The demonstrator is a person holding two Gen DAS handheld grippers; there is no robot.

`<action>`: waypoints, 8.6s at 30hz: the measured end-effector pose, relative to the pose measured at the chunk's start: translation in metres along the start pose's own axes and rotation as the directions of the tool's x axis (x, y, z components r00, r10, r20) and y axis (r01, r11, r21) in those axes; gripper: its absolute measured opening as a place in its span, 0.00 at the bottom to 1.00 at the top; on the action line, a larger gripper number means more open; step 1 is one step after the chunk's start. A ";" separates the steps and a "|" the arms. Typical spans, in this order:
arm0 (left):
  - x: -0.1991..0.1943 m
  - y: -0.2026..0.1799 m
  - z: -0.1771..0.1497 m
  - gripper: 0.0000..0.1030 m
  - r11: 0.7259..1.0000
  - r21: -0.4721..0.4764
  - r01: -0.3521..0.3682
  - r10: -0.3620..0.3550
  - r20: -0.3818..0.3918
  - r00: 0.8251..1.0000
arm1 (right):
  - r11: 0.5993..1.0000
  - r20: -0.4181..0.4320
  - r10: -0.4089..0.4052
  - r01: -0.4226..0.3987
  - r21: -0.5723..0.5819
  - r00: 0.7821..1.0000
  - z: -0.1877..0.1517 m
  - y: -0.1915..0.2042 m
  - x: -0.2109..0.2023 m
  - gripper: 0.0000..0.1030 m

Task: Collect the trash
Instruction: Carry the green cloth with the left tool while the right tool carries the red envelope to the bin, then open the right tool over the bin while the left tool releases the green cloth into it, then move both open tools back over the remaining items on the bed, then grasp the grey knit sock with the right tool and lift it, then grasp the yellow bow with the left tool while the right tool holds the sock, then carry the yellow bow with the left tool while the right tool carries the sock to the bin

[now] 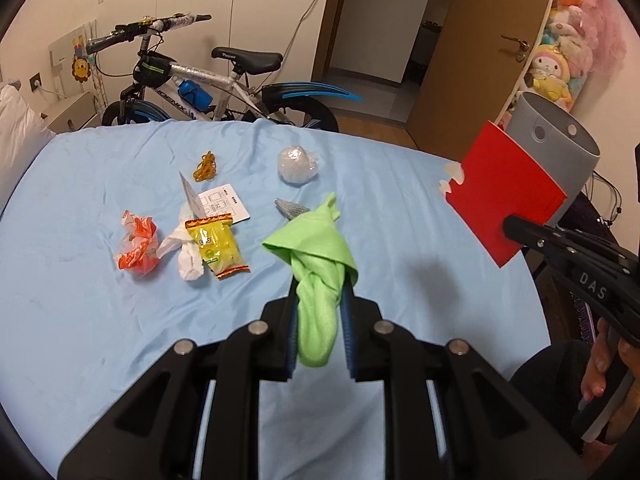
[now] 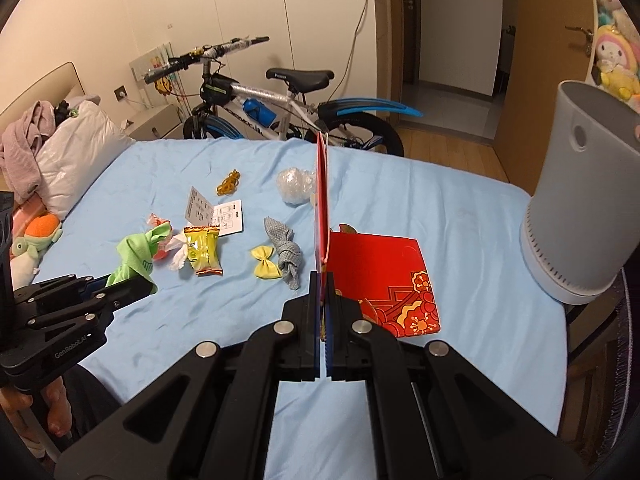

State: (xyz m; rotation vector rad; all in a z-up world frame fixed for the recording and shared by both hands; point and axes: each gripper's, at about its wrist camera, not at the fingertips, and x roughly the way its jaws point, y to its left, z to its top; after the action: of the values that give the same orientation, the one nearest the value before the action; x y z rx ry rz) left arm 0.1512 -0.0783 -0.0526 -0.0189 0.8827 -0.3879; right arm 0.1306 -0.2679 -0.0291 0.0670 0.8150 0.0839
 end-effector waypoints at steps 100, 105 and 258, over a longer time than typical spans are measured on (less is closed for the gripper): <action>0.077 -0.223 0.146 0.83 0.963 0.263 0.064 -0.084 0.068 0.994 | 0.983 0.189 -0.172 0.180 -0.027 0.967 0.094 -0.186 -0.084 0.59; 0.060 -0.147 0.110 0.83 0.988 0.146 -0.055 0.045 0.071 0.996 | 0.996 0.143 -0.074 0.080 -0.038 0.987 0.080 -0.137 -0.056 0.59; -0.005 -0.140 0.027 0.13 0.960 0.280 -0.030 0.014 0.058 0.998 | 0.994 0.041 -0.105 0.104 0.039 0.994 -0.001 -0.088 -0.069 0.21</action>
State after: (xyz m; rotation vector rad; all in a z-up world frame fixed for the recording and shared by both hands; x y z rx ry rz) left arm 0.1233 -0.2109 -0.0073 0.2412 0.7662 -0.4870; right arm 0.0869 -0.3625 0.0119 0.0610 0.7760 -0.0313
